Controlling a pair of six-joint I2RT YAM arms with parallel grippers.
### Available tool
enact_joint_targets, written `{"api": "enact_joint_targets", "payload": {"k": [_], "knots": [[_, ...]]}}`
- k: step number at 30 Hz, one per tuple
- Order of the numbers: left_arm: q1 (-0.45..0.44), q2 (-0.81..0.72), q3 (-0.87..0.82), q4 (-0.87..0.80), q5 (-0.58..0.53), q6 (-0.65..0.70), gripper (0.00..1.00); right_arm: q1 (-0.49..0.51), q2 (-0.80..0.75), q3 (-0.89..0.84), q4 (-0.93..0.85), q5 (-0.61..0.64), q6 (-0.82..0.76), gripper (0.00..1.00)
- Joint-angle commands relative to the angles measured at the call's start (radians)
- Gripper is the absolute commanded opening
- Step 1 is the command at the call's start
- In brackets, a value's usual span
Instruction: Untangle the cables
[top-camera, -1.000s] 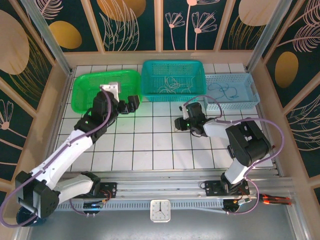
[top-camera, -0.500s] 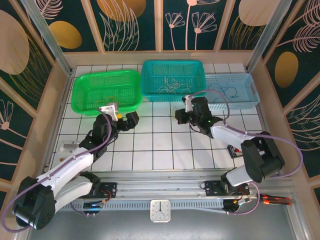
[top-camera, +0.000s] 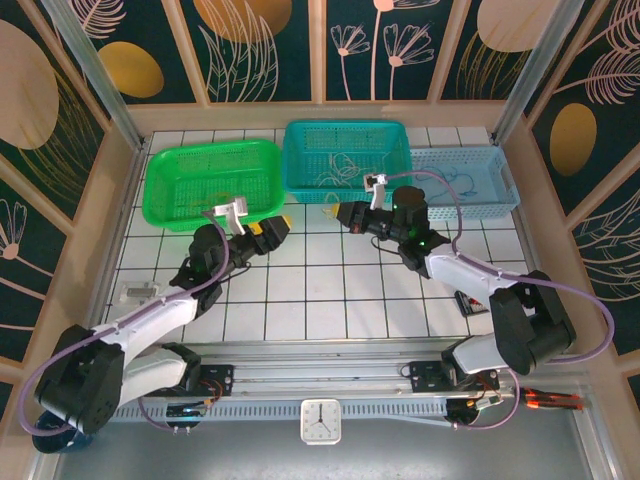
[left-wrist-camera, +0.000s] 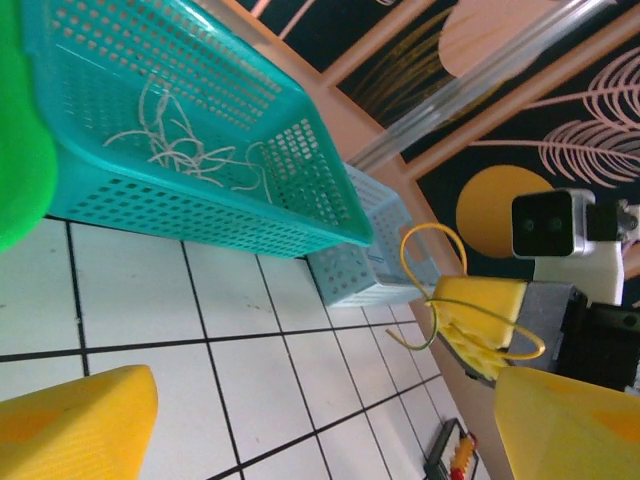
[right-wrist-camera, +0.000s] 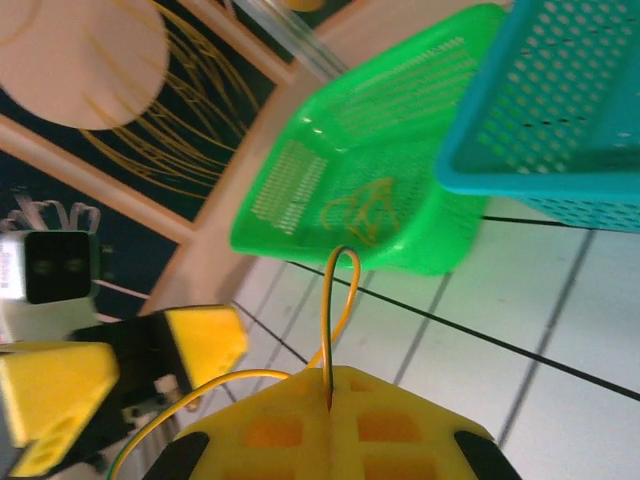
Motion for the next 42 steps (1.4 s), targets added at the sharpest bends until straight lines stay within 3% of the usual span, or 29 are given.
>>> {"api": "enact_joint_targets", "payload": {"k": [1, 12, 23, 30, 37, 42], "knots": [[0.007, 0.031, 0.014, 0.113, 0.060, -0.044, 0.84, 0.019, 0.010, -0.009, 0.150, -0.102, 0.063, 0.00], [0.007, 0.112, 0.097, 0.149, 0.110, -0.024, 0.72, 0.108, 0.058, 0.049, 0.089, -0.154, -0.030, 0.00], [0.007, 0.151, 0.095, 0.190, 0.170, -0.026, 0.57, 0.133, 0.099, 0.085, 0.092, -0.168, -0.034, 0.00], [0.007, 0.183, 0.101, 0.224, 0.203, -0.036, 0.41, 0.146, 0.112, 0.098, 0.087, -0.164, -0.037, 0.00], [0.007, 0.163, 0.100, 0.178, 0.159, 0.003, 0.03, 0.148, 0.105, 0.107, 0.023, -0.153, -0.082, 0.00], [0.008, 0.091, 0.117, 0.072, 0.069, 0.091, 0.00, 0.148, 0.084, 0.105, -0.082, -0.132, -0.153, 0.00]]}}
